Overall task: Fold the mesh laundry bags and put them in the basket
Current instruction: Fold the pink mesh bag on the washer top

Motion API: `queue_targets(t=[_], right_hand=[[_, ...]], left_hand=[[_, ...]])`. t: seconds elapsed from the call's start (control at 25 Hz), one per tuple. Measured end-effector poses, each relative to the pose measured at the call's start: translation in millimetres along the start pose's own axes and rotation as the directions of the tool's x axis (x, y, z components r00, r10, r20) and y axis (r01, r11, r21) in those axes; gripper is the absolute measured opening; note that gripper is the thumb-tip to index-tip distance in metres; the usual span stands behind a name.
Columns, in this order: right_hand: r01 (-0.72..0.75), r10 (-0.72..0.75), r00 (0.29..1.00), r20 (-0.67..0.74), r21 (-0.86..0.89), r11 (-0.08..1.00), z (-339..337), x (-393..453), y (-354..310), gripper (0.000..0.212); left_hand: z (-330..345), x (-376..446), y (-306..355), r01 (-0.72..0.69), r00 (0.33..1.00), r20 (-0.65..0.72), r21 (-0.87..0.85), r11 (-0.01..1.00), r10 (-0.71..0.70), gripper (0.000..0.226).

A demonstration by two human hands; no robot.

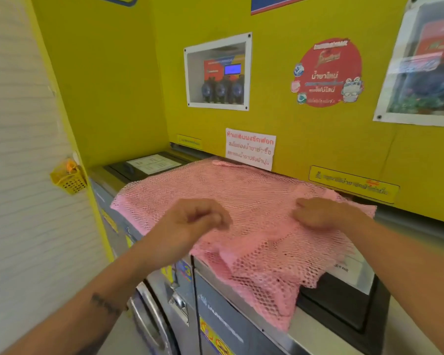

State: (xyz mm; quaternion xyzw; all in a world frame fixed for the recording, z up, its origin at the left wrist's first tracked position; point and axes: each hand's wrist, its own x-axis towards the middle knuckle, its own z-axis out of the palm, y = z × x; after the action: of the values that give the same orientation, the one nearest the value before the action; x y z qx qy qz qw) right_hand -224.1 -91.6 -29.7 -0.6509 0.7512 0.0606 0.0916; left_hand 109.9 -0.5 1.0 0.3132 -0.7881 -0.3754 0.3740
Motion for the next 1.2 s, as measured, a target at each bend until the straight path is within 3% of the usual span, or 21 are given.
queue_targets(t=[0.08, 0.2, 0.32, 0.44, 0.56, 0.68, 0.76, 0.84, 0.96, 1.04, 1.12, 1.2], right_hand=[[-0.035, 0.03, 0.997, -0.067, -0.063, 0.997, -7.7, 7.4, -11.8, 0.083], [0.121, -0.122, 0.989, -0.082, -0.014, 0.993, -22.5, 2.3, -59.0, 0.076], [0.287, -0.286, 0.958, -0.015, 0.049, 0.957, -34.4, 2.7, -116.2, 0.074], [0.352, -0.353, 0.934, 0.049, 0.034, 0.935, -41.4, 21.2, -174.8, 0.076], [0.388, -0.387, 0.919, 0.076, -0.011, 0.921, -41.5, 50.5, -235.6, 0.075], [0.414, -0.413, 0.909, 0.046, -0.013, 0.91, -37.2, 78.8, -286.6, 0.078], [0.418, -0.418, 0.908, 0.009, -0.007, 0.908, -35.3, 95.4, -313.7, 0.078], [0.438, -0.437, 0.899, -0.038, 0.012, 0.899, -34.7, 109.0, -334.0, 0.077], [0.46, -0.451, 0.888, -0.093, 0.127, 0.879, -34.1, 125.2, -357.9, 0.078], [0.448, -0.439, 0.894, -0.091, 0.154, 0.881, -31.9, 134.8, -365.7, 0.063], [0.421, -0.412, 0.906, -0.098, 0.106, 0.901, -32.4, 143.0, -366.4, 0.039], [0.394, -0.384, 0.918, -0.096, 0.118, 0.912, -33.7, 146.5, -363.7, 0.041]], left_hand=[[-31.5, 8.2, -21.7, 0.033, 0.968, -0.248, -0.03, 0.999, -0.04, 0.021], [-88.2, 21.2, -70.3, 0.196, 0.846, -0.505, -0.002, 0.981, -0.17, 0.029], [-136.8, 26.6, -125.2, 0.433, 0.699, -0.667, 0.108, 0.895, -0.258, 0.026], [-176.7, 32.8, -167.1, 0.556, 0.635, -0.721, 0.176, 0.813, -0.278, 0.033], [-211.3, 54.2, -198.2, 0.578, 0.676, -0.671, 0.224, 0.785, -0.306, 0.037], [-233.0, 84.5, -217.4, 0.561, 0.806, -0.5, 0.479, 0.675, -0.315, 0.035], [-237.5, 99.7, -220.8, 0.512, 0.859, -0.377, 0.621, 0.593, -0.347, 0.03], [-241.2, 111.9, -219.9, 0.443, 0.897, -0.285, 0.598, 0.668, -0.339, 0.023], [-251.3, 120.4, -213.6, 0.378, 0.926, -0.091, 0.225, 0.898, -0.367, 0.02], [-258.2, 125.6, -216.1, 0.37, 0.928, -0.053, 0.211, 0.904, -0.368, 0.03], [-260.3, 132.1, -220.9, 0.375, 0.926, -0.143, 0.467, 0.801, -0.35, 0.024], [-253.0, 135.0, -225.8, 0.436, 0.891, -0.212, 0.644, 0.628, -0.401, 0.02]])
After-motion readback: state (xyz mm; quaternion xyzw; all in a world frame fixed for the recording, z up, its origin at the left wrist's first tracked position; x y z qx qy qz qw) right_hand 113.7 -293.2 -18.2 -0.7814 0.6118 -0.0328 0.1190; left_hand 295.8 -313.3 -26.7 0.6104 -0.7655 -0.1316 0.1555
